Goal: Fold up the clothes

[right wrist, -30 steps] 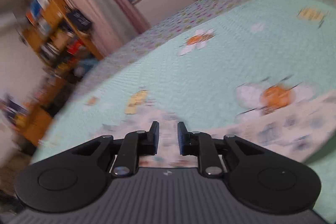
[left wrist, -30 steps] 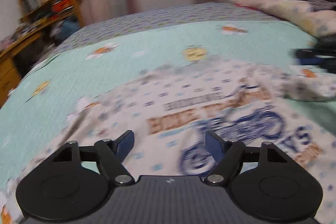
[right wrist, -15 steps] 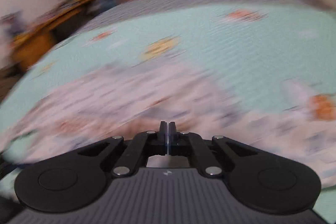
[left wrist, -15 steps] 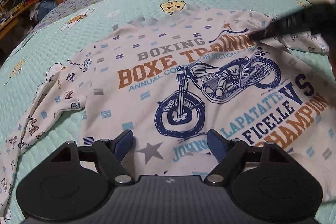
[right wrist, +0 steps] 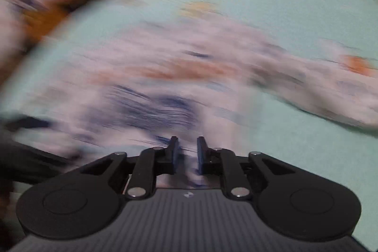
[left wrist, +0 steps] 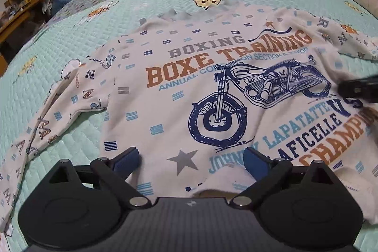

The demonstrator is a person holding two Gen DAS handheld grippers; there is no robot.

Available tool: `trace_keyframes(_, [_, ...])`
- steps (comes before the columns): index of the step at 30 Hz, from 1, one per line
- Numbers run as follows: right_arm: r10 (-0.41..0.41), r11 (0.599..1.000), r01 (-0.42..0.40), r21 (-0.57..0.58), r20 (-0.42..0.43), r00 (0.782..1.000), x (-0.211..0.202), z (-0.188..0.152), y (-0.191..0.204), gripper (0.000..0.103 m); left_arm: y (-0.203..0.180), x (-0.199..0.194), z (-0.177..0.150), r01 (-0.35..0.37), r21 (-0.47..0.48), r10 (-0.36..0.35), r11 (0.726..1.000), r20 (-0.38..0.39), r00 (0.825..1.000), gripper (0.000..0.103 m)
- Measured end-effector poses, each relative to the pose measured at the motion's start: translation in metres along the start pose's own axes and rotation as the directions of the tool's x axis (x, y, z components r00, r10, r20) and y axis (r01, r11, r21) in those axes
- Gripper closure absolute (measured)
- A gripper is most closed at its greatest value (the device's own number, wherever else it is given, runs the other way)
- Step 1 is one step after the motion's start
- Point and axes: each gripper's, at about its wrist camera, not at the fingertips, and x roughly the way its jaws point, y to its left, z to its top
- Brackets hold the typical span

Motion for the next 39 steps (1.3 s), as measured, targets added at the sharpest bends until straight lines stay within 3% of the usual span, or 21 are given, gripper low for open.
trace_keyframes(1, [-0.002, 0.999, 0.000, 0.045, 0.035, 0.999, -0.011, -0.005, -0.004, 0.101, 0.004, -0.003, 0.000, 0.014, -0.018, -0.014, 1.000, 0.003, 1.000, 0.012])
trace_keyframes(2, [0.005, 0.996, -0.011, 0.086, 0.072, 0.997, -0.023, -0.011, -0.006, 0.091, 0.008, -0.007, -0.001, 0.028, -0.037, -0.028, 0.999, 0.006, 1.000, 0.021])
trace_keyframes(4, [0.057, 0.988, -0.077, 0.135, 0.146, 0.988, -0.050, -0.026, -0.005, 0.081, 0.022, -0.021, -0.001, 0.069, -0.110, -0.066, 0.992, 0.028, 0.997, 0.033])
trace_keyframes(5, [0.093, 0.985, -0.115, 0.128, 0.168, 0.981, -0.065, -0.034, -0.003, 0.076, 0.029, -0.028, 0.000, 0.090, -0.146, -0.085, 0.985, 0.041, 0.996, 0.034])
trace_keyframes(8, [0.137, 0.984, -0.154, 0.087, 0.182, 0.974, -0.096, -0.061, 0.010, 0.068, 0.039, -0.051, -0.006, 0.062, -0.136, -0.053, 0.989, 0.073, 0.996, 0.033])
trace_keyframes(13, [0.125, 0.986, -0.143, 0.091, 0.180, 0.976, -0.118, -0.098, 0.031, 0.067, 0.056, -0.089, -0.014, 0.014, -0.120, 0.001, 0.993, 0.127, 0.992, 0.026])
trace_keyframes(16, [0.148, 0.983, -0.168, 0.080, 0.211, 0.966, -0.135, -0.110, 0.041, 0.067, 0.049, -0.091, -0.030, -0.010, -0.046, 0.015, 0.999, 0.103, 0.995, 0.026])
trace_keyframes(19, [0.183, 0.974, -0.208, 0.086, 0.241, 0.953, -0.136, -0.115, 0.052, 0.067, 0.040, -0.087, -0.041, -0.034, 0.005, 0.034, 0.999, 0.088, 0.996, 0.027])
trace_keyframes(24, [0.156, 0.985, -0.169, 0.029, 0.255, 0.954, -0.136, -0.115, 0.064, 0.067, 0.033, -0.076, -0.037, -0.114, 0.039, 0.109, 0.993, 0.119, 0.987, 0.028])
trace_keyframes(31, [0.137, 0.983, -0.162, 0.080, 0.257, 0.957, -0.129, -0.111, 0.044, 0.064, 0.024, -0.042, -0.027, -0.185, 0.073, 0.179, 0.980, 0.085, 0.980, 0.028])
trace_keyframes(39, [0.136, 0.977, -0.173, 0.127, 0.259, 0.956, -0.120, -0.115, 0.034, 0.063, 0.025, -0.026, -0.023, -0.149, 0.077, 0.143, 0.986, 0.071, 0.987, 0.029])
